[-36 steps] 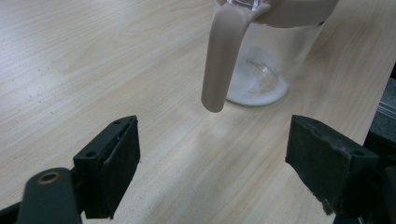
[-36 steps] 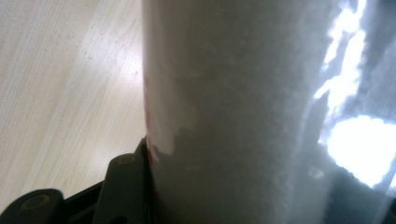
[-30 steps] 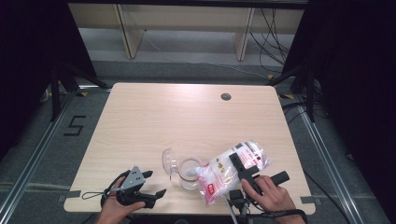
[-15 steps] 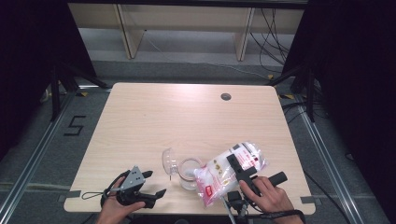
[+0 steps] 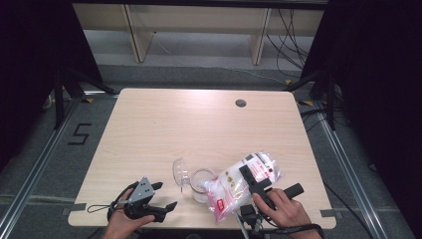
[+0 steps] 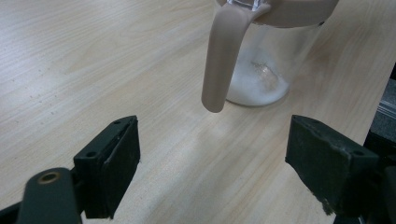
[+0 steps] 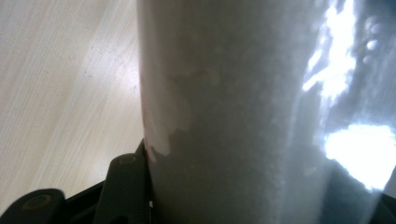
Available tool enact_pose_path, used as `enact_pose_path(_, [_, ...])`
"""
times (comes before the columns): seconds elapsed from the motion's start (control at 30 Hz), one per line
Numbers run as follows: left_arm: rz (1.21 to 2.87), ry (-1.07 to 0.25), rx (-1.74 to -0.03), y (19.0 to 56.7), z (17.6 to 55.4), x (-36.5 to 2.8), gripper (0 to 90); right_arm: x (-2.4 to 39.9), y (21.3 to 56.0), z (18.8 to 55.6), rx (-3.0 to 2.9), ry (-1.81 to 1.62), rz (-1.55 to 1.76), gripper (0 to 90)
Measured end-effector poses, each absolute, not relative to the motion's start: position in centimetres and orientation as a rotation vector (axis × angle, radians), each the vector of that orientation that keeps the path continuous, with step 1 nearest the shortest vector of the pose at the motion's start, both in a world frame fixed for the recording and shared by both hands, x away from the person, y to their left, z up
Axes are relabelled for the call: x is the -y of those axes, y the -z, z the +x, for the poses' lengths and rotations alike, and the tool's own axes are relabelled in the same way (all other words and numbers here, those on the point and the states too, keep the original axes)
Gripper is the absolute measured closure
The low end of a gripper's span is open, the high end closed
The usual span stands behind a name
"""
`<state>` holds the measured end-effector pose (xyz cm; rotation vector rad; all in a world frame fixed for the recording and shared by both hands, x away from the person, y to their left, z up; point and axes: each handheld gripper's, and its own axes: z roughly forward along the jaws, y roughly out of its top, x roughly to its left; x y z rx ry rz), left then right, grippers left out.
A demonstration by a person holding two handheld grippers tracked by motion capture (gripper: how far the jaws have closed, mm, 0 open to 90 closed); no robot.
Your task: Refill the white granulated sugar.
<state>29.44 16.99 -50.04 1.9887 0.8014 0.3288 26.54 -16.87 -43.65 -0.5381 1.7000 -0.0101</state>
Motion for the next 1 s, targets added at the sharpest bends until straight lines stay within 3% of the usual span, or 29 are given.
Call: enact_pose_path(1.0, [1.989, -0.335, -0.805, 50.0, 29.4, -17.0, 17.3, 17.2, 43.1, 28.0, -1.701, 0.038, -0.54, 51.8])
